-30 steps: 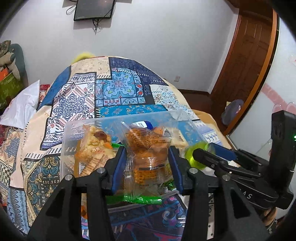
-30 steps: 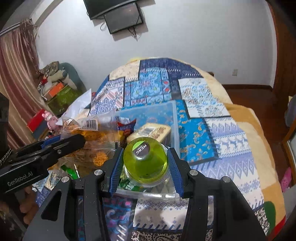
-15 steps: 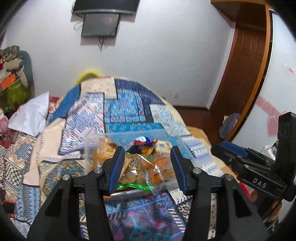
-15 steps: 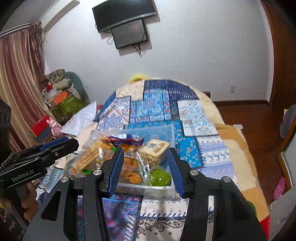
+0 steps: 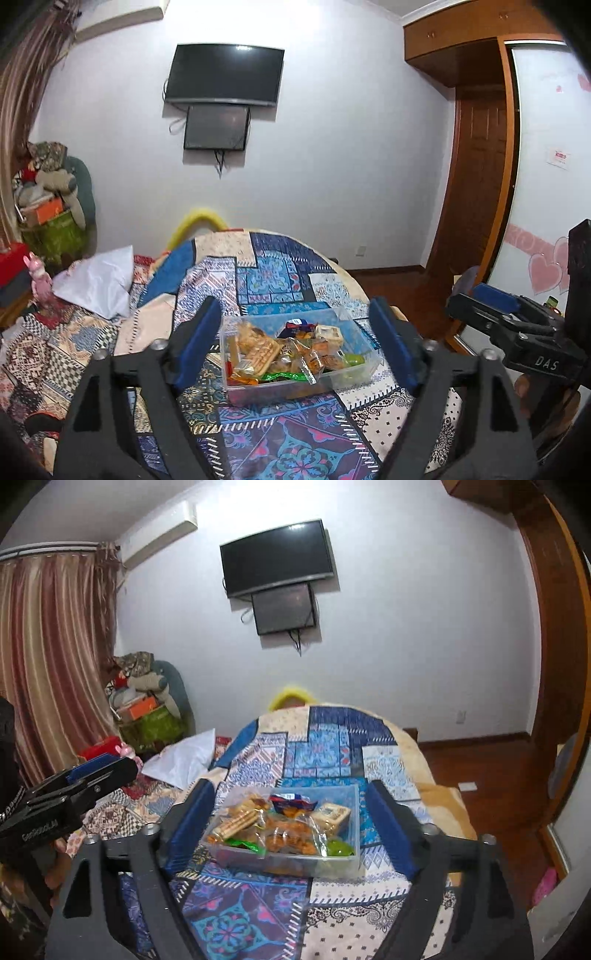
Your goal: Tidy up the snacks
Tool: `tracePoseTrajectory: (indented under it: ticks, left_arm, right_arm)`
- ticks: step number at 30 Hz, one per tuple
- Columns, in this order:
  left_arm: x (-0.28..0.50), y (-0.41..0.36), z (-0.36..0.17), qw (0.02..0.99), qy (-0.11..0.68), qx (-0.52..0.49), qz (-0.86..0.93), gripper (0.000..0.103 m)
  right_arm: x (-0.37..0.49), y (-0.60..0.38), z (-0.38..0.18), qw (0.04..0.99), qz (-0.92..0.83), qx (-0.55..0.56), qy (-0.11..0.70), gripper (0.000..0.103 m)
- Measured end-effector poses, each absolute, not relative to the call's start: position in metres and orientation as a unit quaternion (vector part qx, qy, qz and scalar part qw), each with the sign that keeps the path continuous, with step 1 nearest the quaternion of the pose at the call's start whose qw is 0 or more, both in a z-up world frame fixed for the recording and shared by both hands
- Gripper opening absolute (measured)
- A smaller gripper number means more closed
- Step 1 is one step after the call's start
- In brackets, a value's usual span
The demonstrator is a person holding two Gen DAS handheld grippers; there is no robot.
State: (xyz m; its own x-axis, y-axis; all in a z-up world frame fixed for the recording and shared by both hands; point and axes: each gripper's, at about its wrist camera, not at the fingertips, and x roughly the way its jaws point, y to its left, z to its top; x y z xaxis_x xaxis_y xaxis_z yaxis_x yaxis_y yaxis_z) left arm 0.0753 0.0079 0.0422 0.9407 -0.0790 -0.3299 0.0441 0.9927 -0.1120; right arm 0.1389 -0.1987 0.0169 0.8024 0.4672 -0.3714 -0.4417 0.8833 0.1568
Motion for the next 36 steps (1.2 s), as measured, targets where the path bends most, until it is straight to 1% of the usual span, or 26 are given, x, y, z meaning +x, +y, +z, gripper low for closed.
tracePoseTrajectory:
  ticks: [1,2,6,7,36]
  left_arm:
    - [0.071,0.007,0.044,0.985,0.165,-0.05,-0.03,0.094]
    - [0.067,0.007,0.045,0.985,0.161,-0.048,-0.029,0.097]
    - [0.057,0.004,0.046,0.987,0.155,-0.033,-0.025,0.099]
    - [0.056,0.003,0.046,0.987,0.155,-0.032,-0.026,0.1]
    - [0.053,0.002,0.033,0.983,0.176,-0.038,-0.027,0.101]
  right_arm:
    - [0.135,-0.198,0.018,0.95,0.239,0.03,0.2,0.089]
    - [0.134,-0.197,0.019,0.95,0.239,0.028,0.198,0.09]
    - [0.13,-0.194,0.018,0.951,0.239,0.024,0.194,0.1]
    - [0.127,-0.195,0.017,0.952,0.237,0.023,0.192,0.101]
    - [0.112,-0.197,0.007,0.952,0.234,0.02,0.197,0.101]
